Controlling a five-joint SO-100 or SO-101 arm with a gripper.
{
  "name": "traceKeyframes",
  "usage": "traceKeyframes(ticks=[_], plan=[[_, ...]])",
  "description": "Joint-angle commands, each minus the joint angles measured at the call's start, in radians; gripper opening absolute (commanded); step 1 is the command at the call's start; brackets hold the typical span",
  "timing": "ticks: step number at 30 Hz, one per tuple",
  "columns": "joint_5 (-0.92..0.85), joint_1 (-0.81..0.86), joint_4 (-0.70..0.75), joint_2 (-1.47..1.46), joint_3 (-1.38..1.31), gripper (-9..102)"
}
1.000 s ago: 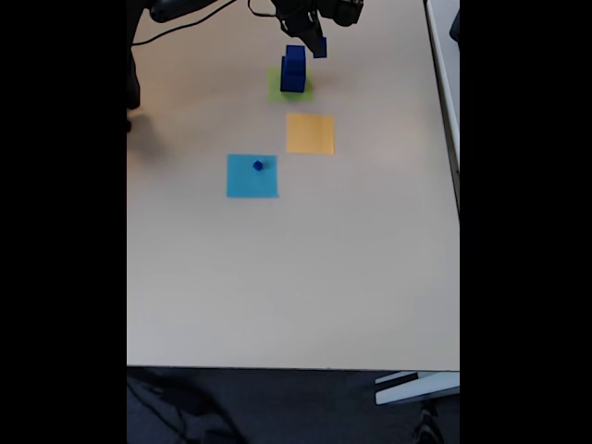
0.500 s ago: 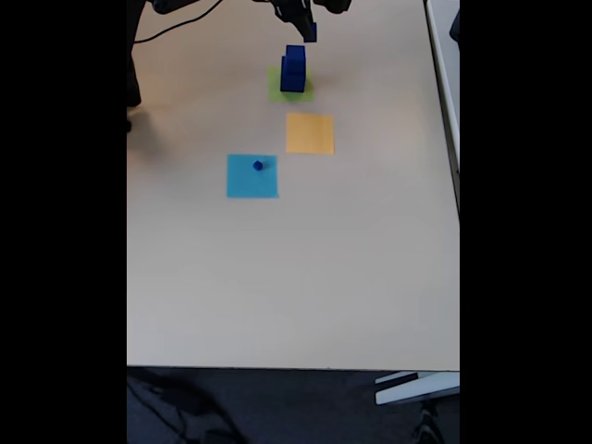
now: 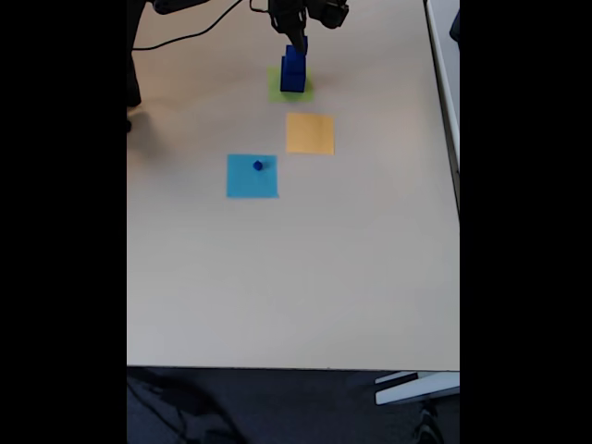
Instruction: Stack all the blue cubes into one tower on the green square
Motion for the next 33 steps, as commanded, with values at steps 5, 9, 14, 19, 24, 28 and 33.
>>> traceKeyframes(ticks=[5, 9, 14, 19, 24, 28, 33], plan=[[0.008, -0.012, -0.011, 0.094, -0.011, 0], [0.015, -0.018, -0.008, 0.097, -0.011, 0], [0.020, -0.021, 0.002, 0.098, -0.005, 0], [0.023, -0.023, 0.009, 0.106, -0.002, 0], [0.028, -0.018, 0.009, 0.118, 0.029, 0], [0.021, -0.012, 0.009, 0.127, 0.038, 0], [0.020, -0.009, 0.009, 0.127, 0.037, 0]])
